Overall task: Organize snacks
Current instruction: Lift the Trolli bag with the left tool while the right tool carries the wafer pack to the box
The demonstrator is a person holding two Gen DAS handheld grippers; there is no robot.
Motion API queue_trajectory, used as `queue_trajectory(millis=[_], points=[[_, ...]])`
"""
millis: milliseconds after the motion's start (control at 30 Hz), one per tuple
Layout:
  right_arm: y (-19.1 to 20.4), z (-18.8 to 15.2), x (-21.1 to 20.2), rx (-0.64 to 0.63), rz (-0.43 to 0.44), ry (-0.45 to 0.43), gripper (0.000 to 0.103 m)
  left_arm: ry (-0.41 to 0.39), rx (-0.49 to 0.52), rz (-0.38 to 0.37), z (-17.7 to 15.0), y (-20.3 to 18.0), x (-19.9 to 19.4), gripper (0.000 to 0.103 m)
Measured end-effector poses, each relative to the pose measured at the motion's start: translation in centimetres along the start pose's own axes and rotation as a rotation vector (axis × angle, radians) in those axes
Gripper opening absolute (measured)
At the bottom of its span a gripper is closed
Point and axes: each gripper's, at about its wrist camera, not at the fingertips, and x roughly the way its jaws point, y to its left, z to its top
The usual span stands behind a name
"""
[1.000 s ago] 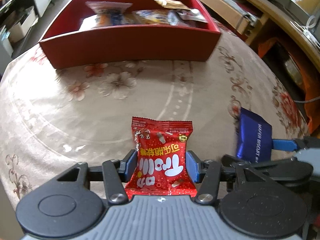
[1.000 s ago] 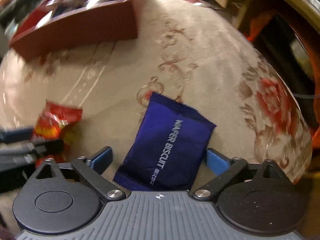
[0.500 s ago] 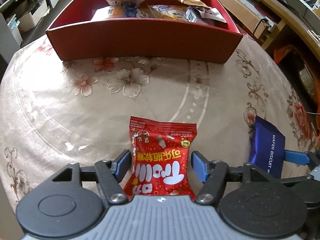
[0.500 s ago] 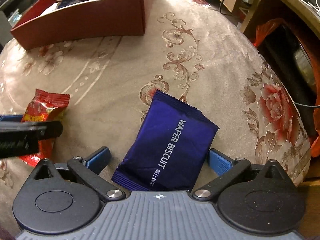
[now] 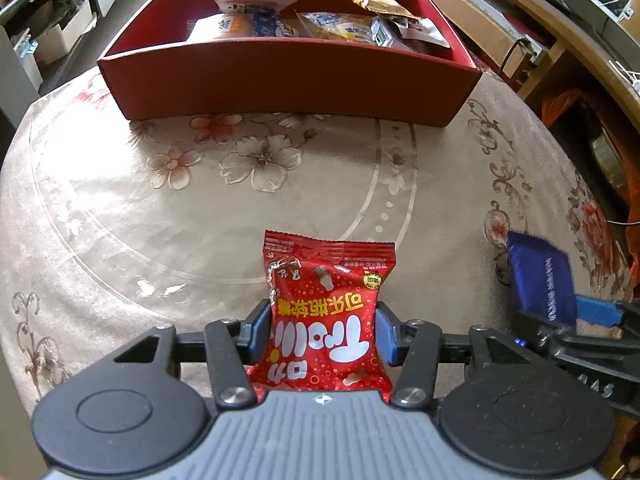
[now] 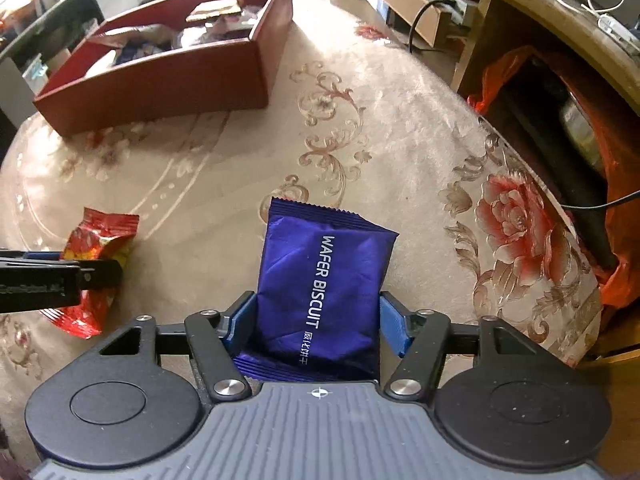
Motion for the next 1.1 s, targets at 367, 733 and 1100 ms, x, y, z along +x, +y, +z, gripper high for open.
queue_trajectory(millis=[367, 733, 1100], points=[[1.2, 1.3, 2.1, -0.030, -0.065, 0.038, 0.076, -0.033, 0.077, 0.082, -0.3, -1.8, 0.8, 0.056], [2.4, 0.4, -1.6, -0.068, -0.028, -0.049, 0.072, -0.111, 0.061, 0.083, -1.6, -1.6, -3.0, 0.050], [3.9, 2.9, -4.1, -0.067, 0.015, -0.191, 0.072, -0.212, 0.055, 0.114, 0.9, -0.6, -5.8, 0.050]])
